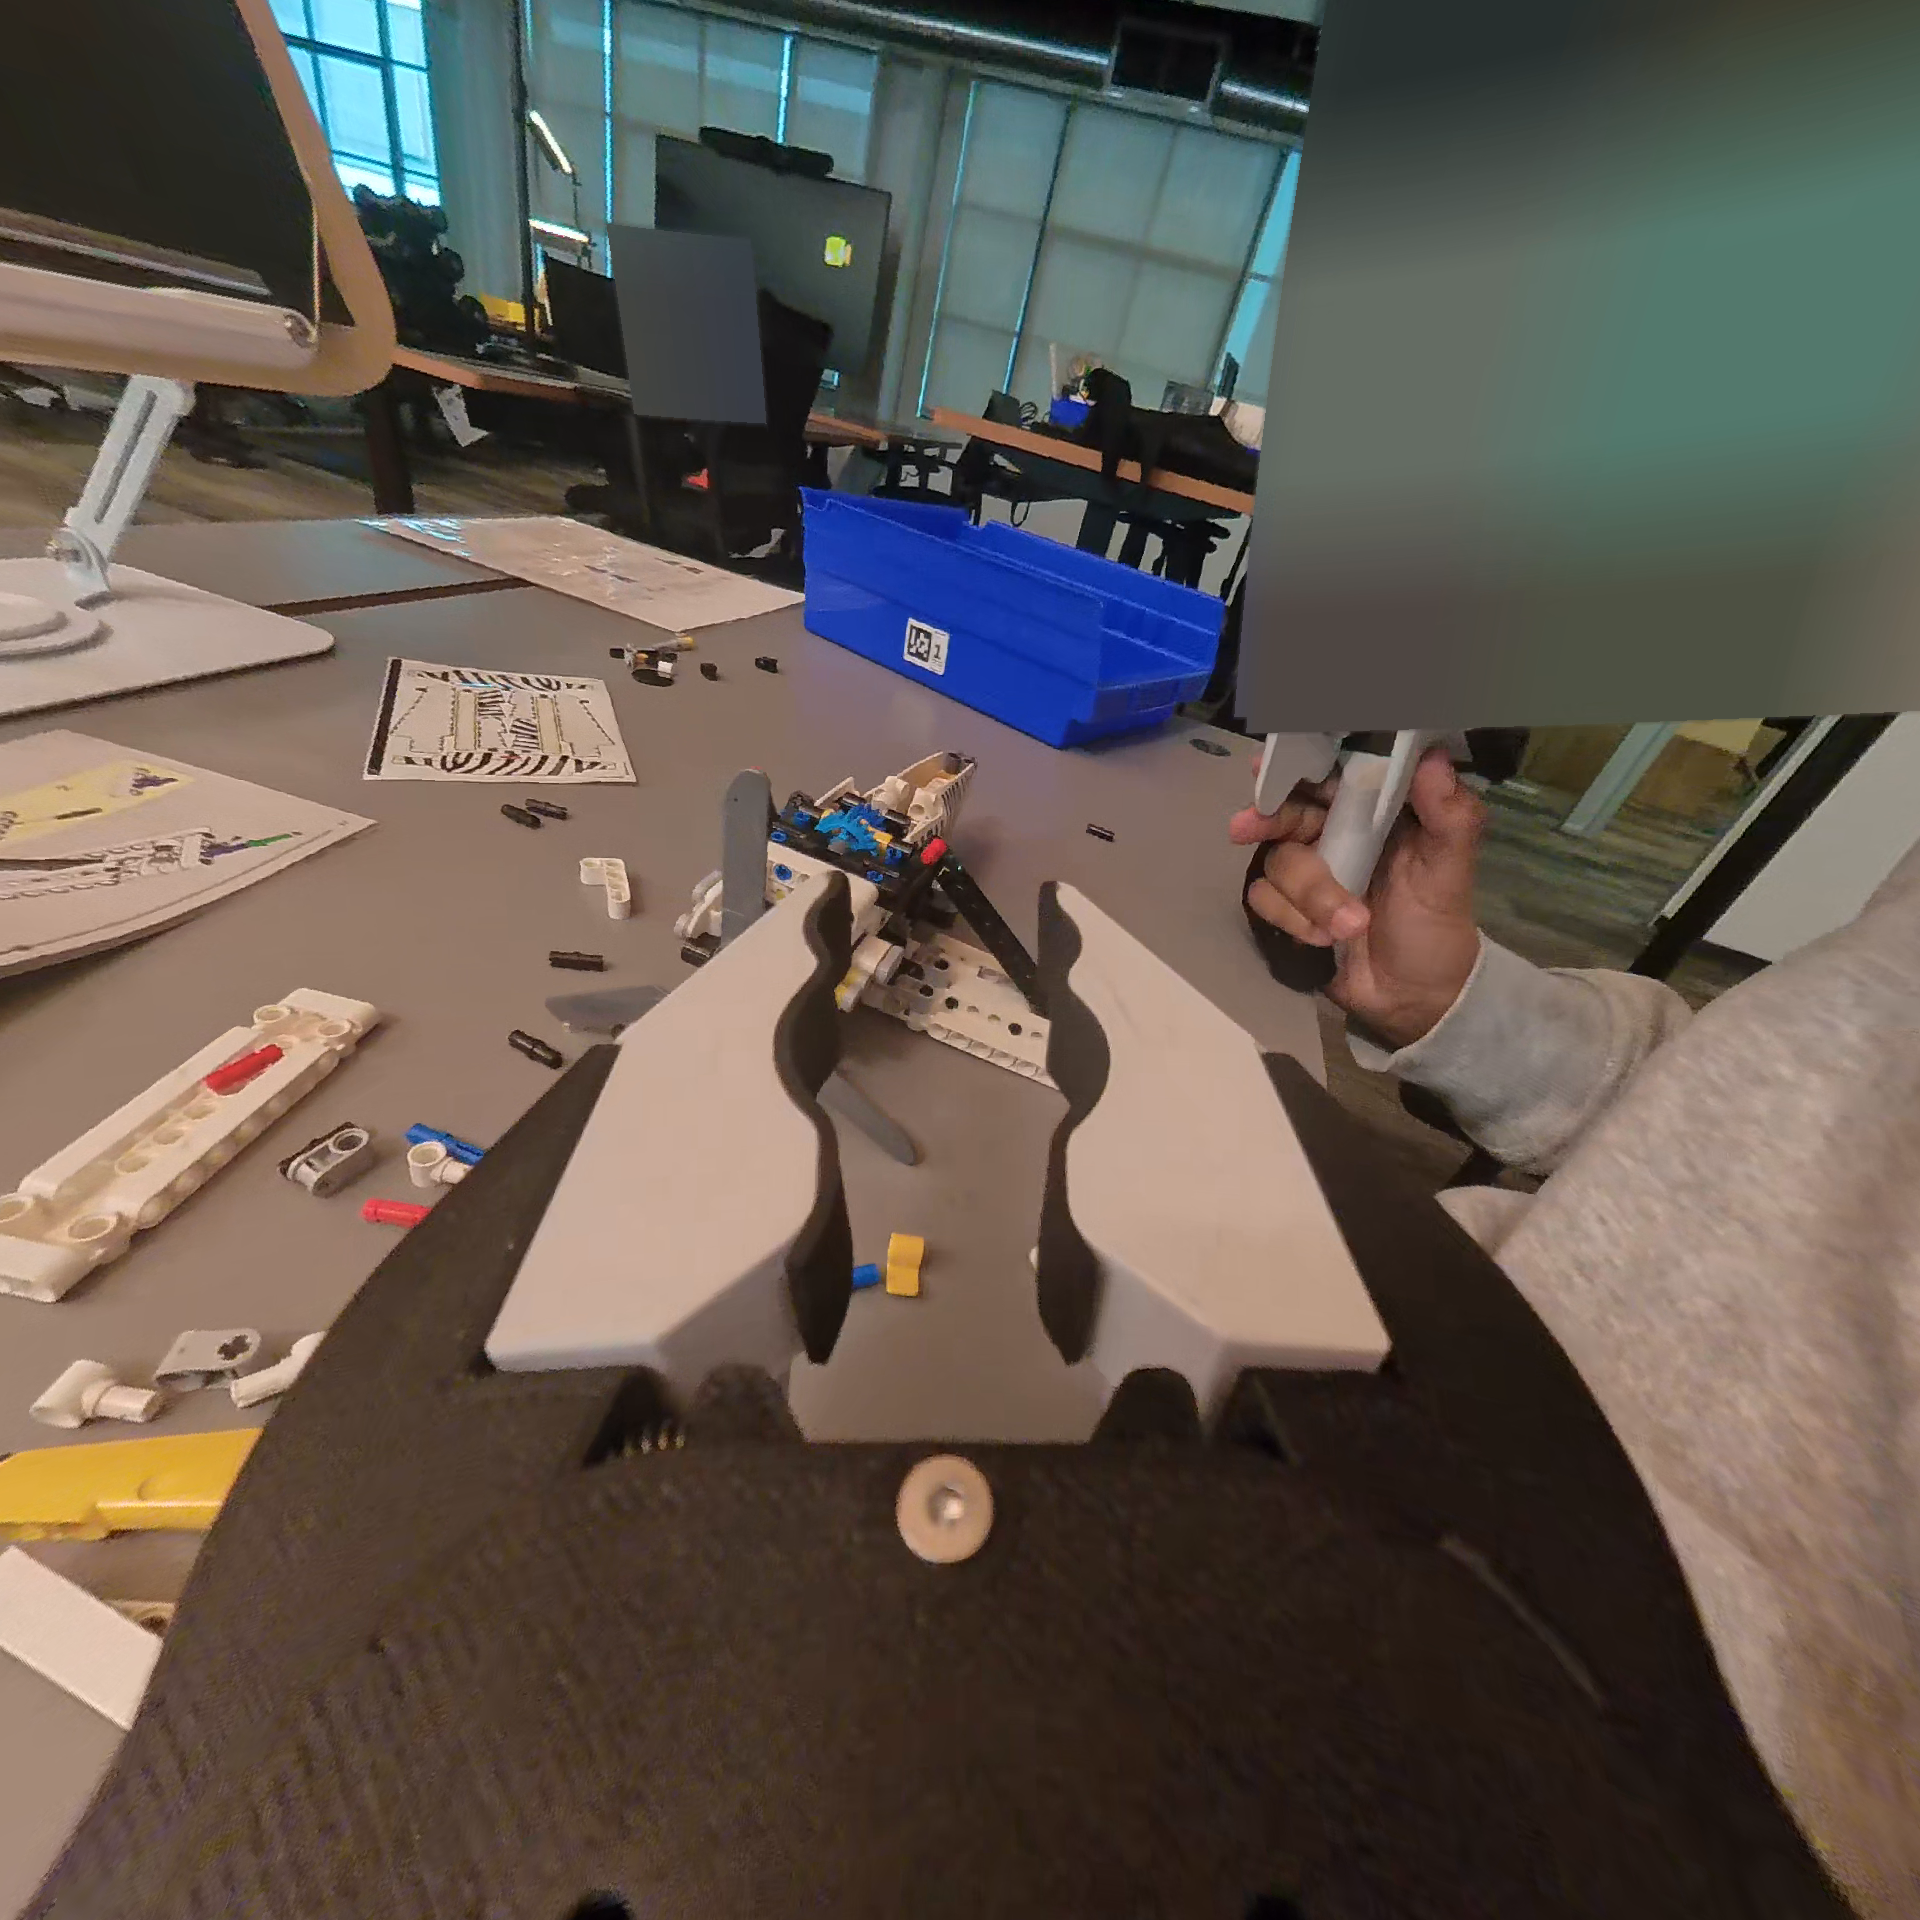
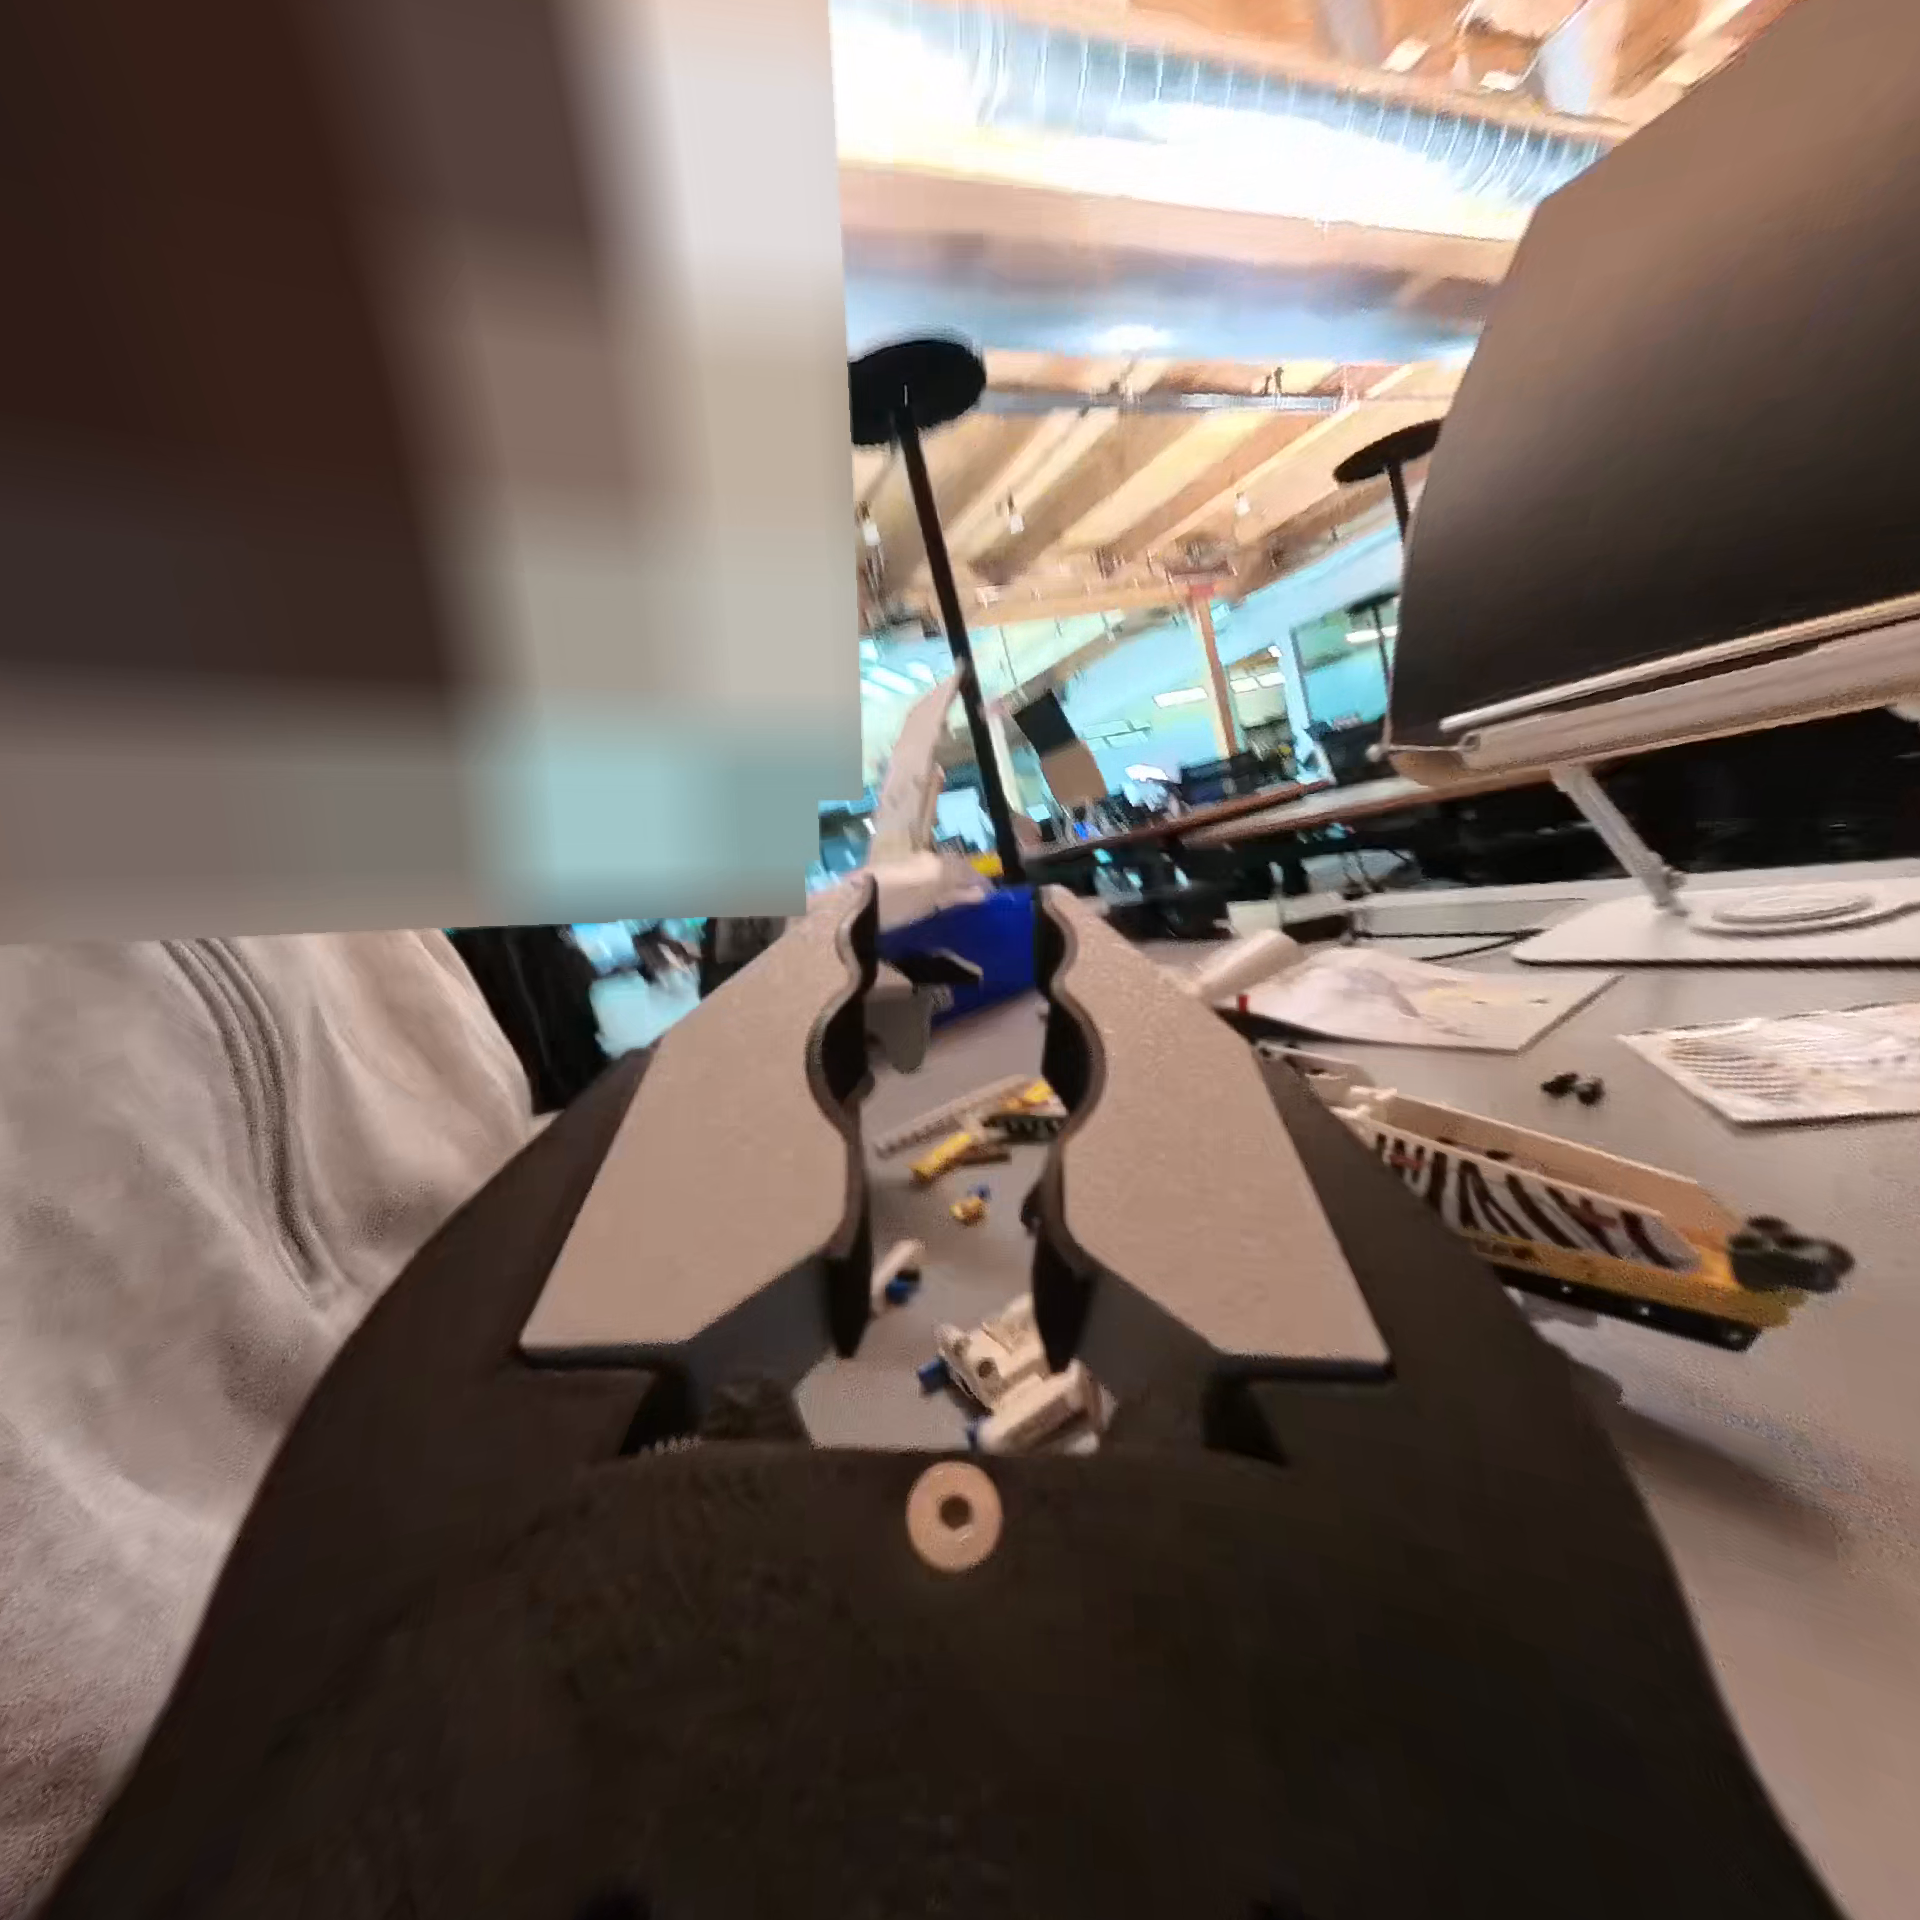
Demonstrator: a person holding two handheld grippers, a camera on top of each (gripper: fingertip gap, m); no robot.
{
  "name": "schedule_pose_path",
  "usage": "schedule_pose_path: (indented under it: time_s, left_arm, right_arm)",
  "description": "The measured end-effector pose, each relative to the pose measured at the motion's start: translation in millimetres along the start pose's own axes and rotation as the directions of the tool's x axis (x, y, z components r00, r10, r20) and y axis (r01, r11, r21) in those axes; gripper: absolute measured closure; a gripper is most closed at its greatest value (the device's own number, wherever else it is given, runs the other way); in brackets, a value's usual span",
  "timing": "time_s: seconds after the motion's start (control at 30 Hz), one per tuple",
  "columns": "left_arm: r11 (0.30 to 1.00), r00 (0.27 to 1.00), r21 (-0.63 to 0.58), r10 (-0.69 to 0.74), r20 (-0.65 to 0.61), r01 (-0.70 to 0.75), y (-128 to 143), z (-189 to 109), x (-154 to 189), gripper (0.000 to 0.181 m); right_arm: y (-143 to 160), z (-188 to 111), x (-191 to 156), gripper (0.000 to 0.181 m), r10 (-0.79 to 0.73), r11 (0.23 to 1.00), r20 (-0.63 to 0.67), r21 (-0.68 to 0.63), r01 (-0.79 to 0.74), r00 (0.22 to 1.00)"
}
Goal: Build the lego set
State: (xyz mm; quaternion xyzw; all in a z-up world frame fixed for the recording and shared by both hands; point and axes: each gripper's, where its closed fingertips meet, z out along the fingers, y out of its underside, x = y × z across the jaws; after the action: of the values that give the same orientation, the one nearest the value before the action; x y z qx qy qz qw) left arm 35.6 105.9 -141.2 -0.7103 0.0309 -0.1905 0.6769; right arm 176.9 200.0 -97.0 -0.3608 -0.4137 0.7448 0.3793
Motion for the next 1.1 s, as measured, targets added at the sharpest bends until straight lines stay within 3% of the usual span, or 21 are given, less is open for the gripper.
schedule_pose_path:
  time_s: [0.17,0.47,0.6,0.77,1.1]
  left_arm:
    - [1.000,0.999,0.003,-0.013,-0.033,0.013,0.3,0.1,4.9,0.146]
    - [1.000,0.998,0.004,-0.023,-0.059,0.024,0.7,-0.1,9.1,0.146]
    - [1.000,0.998,-0.004,-0.025,-0.059,0.025,1.7,0.8,9.2,0.146]
    - [0.999,0.997,-0.007,-0.036,-0.061,0.036,2.1,1.1,8.3,0.145]
    - [1.000,0.999,-0.015,-0.002,-0.049,0.001,3.3,2.1,11.3,0.144]
  right_arm:
    - [22.4,18.2,0.6,0.154,-0.077,0.987,-0.028,-0.147,0.072,0.997]
    - [8.2,8.8,16.9,0.149,0.048,0.998,-0.064,-0.047,-0.051,0.997]
    - [22.3,17.7,13.1,0.139,-0.051,0.989,-0.100,-0.144,0.036,0.994]
    - [33.8,23.7,4.3,0.144,-0.160,0.967,-0.090,-0.214,0.137,0.983]
    - [18.7,14.8,7.6,0.145,-0.082,0.991,-0.087,-0.113,0.072,0.993]
